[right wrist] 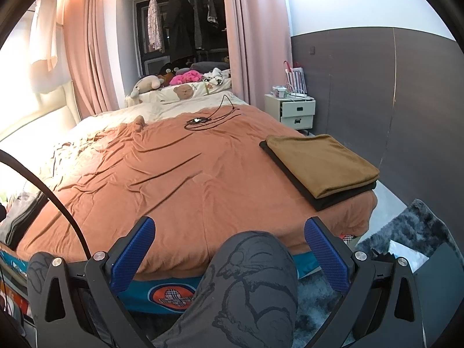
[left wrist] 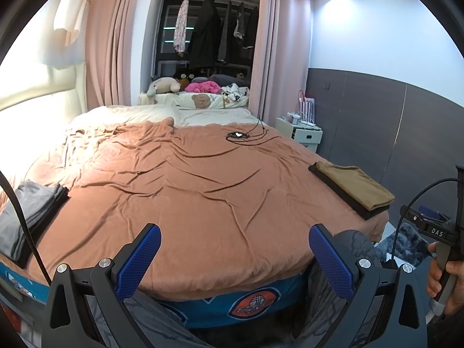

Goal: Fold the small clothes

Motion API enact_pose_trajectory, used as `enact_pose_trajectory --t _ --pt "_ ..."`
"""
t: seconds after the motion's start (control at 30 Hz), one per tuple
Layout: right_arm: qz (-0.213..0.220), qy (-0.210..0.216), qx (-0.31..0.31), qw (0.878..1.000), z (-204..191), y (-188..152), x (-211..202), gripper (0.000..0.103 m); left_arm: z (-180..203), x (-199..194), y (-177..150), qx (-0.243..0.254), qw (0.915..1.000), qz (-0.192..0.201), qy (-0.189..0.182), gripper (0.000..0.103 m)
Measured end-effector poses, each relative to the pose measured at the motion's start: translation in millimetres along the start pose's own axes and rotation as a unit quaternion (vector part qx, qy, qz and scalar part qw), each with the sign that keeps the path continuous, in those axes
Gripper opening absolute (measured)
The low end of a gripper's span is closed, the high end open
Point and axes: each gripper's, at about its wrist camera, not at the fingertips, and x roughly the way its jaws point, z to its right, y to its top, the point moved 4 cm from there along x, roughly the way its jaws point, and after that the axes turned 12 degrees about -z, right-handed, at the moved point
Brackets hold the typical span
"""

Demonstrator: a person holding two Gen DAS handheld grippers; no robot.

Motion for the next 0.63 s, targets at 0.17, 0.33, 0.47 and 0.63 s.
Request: enact_pose_trajectory --t 0.17,0.33,0.47,0.63 --pt "0.000 -0.004 -0.003 1.000 -1.6 1.3 -2.6 0.103 -0.5 -1.3 -1.6 0.005 1.0000 0.000 0.000 0.103" --pt "0.001 -0.006 0.000 1.000 -0.8 2.4 -2.9 0.103 -0.8 -2.0 -3.9 0.006 1.0000 0.000 -0.001 0.103" --pt "0.000 -0.007 -0.001 1.000 0.0 2.1 -0.4 0.103 -0.5 -2.1 -4.0 0.005 1.0000 0.000 -0.001 0.103" --pt "-0.004 -0.005 -0.002 1.000 0.0 0.7 2.0 0.103 -2.0 -1.8 -4.7 0.004 1.0000 0.000 -0.001 0.103"
